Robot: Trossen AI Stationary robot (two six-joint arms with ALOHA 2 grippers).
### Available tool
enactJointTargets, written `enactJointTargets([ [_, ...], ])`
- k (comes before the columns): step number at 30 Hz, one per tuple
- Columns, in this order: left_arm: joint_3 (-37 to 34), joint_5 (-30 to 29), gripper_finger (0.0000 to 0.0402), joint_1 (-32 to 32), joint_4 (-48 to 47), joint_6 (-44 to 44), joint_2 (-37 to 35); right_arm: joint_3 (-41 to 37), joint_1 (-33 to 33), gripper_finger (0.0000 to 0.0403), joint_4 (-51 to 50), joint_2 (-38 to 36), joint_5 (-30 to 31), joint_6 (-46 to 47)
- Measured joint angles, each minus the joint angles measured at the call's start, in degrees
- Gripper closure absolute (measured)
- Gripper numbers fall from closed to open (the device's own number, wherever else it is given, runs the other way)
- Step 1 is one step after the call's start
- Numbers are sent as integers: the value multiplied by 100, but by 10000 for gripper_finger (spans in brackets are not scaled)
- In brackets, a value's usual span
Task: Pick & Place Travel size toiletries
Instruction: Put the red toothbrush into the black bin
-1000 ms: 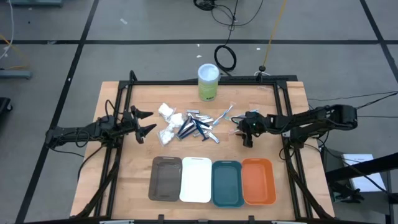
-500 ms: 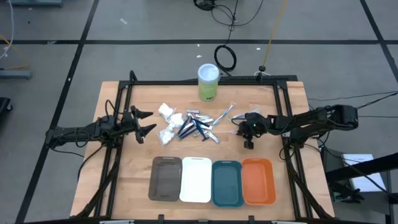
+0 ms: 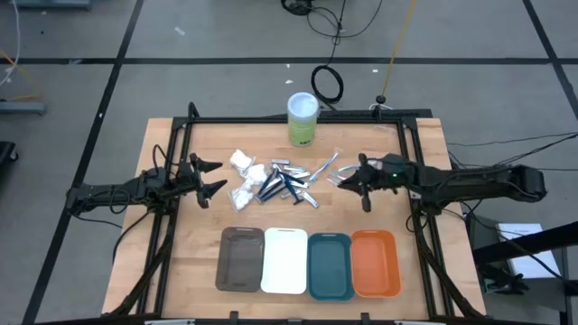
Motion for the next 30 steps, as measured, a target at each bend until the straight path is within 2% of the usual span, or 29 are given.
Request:
enactJointTargets([
  [4,0,0,96,-1,0,0,0,-307,219,398,1383,-52,-561,275],
  [10,0,0,96,1,0,0,0,-666,437,398,2632,36,-591,367],
  [17,-1,-1,96,1,161,-53,0,-694,539,398,2905,40,-575,688],
  [21,2,-4,96,1,664,112,0,-694,716,398,3264,131,-302,745],
  [25,2,-11,96,1,754,183,2,-692,772,399,3604,285,-238,728],
  [30,2,-734,96,27,818,-237,213,-692,769,399,4194,722,185,562],
])
